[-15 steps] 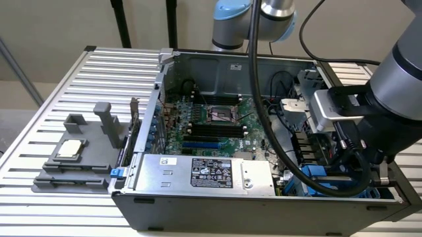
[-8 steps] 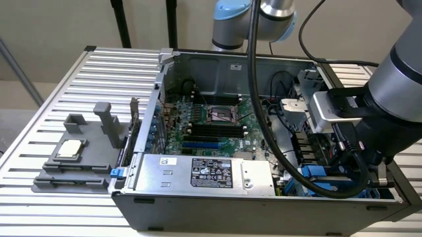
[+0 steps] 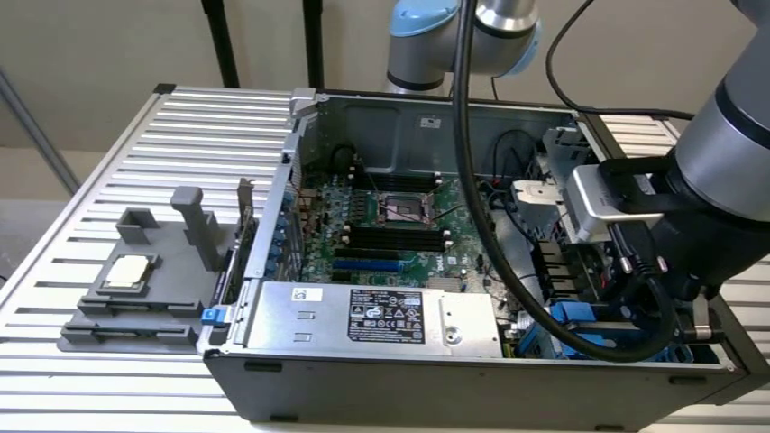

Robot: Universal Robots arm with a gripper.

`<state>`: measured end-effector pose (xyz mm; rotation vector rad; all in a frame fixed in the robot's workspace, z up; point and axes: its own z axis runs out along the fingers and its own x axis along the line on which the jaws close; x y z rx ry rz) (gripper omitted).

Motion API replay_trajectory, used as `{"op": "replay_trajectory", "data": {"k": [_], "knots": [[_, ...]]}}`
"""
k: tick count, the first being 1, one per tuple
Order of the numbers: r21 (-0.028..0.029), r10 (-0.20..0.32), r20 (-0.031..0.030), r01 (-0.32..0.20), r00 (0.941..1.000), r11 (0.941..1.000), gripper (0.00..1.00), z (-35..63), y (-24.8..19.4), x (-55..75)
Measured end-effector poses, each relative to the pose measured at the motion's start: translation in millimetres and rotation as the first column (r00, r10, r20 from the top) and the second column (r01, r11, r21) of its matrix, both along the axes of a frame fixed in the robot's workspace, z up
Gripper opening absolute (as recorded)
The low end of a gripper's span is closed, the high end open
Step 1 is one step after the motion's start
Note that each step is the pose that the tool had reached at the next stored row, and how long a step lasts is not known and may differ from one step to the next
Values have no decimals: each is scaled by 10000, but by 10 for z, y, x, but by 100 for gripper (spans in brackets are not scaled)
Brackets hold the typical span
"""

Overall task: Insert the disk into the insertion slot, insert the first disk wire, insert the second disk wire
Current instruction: 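Insert the second disk wire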

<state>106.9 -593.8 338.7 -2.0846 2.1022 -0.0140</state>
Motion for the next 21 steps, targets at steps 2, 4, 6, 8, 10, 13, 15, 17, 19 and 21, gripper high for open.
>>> {"op": "replay_trajectory", "data": {"k": [2, 4, 6, 8, 10, 13, 15, 17, 19, 21], "knots": [[-3, 1, 0, -1, 10000, 10000, 24, 16, -3, -28], [2, 2, 1, -2, 10000, 10000, 24, 29, -4, -82], [-3, 2, 0, -2, 10000, 10000, 24, 48, -5, -144], [0, 3, 0, -3, 10000, 10000, 24, 74, -4, -199], [-1, 2, 1, -2, 10000, 10000, 22, 106, -4, -236], [2, 3, 1, -3, 10000, 10000, 11, 133, -4, -249], [6, 4, 1, -4, 10000, 10000, 11, 137, -4, -249], [4, 3, 0, -3, 10000, 10000, 11, 142, -4, -249], [5, 2, 0, -2, 10000, 10000, 11, 146, -4, -249], [5, 3, 0, -3, 10000, 10000, 11, 150, -4, -249]]}}
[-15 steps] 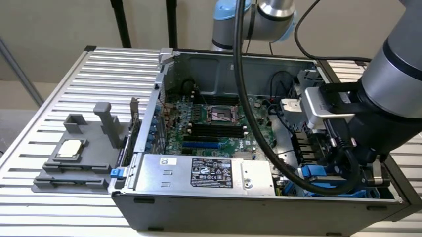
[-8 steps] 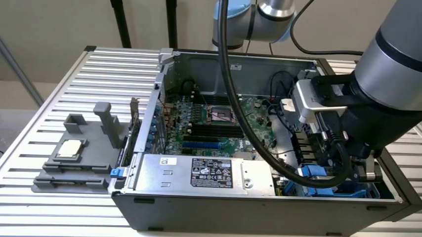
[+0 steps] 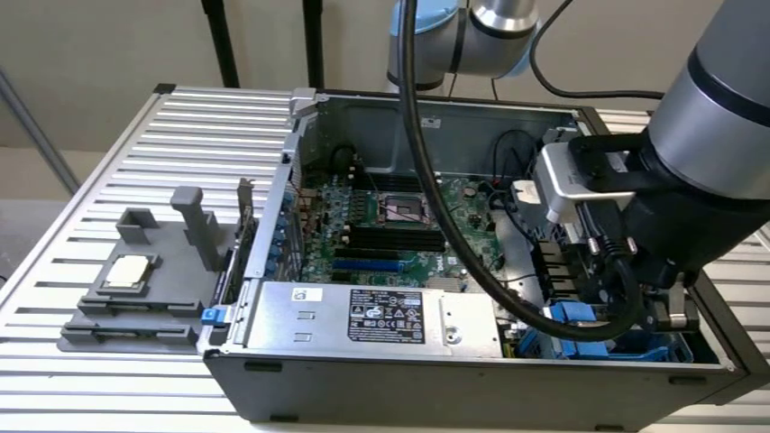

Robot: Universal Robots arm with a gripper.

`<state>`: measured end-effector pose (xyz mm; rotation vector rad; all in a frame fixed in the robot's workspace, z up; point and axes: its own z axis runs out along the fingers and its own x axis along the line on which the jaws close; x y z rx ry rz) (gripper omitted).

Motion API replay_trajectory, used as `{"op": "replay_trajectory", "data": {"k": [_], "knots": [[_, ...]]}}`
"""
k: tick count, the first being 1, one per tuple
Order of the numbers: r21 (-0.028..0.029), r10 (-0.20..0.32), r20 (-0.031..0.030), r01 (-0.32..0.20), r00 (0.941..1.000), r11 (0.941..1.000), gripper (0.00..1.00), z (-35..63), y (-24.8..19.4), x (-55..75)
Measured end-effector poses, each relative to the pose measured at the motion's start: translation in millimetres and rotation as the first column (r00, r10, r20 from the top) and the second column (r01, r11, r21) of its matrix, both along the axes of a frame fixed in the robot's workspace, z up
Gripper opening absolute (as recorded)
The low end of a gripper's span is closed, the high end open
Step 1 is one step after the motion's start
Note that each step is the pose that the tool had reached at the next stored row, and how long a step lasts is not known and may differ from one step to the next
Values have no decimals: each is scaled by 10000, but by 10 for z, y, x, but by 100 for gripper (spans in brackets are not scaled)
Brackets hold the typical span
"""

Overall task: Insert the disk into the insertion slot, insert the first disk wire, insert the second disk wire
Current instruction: 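Insert the second disk wire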

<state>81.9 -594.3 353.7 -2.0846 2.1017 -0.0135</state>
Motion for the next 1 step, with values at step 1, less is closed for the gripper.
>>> {"op": "replay_trajectory", "data": {"k": [1], "knots": [[-1, 0, 0, 0, 10000, 10000, 11, 2, 0, 0]]}}
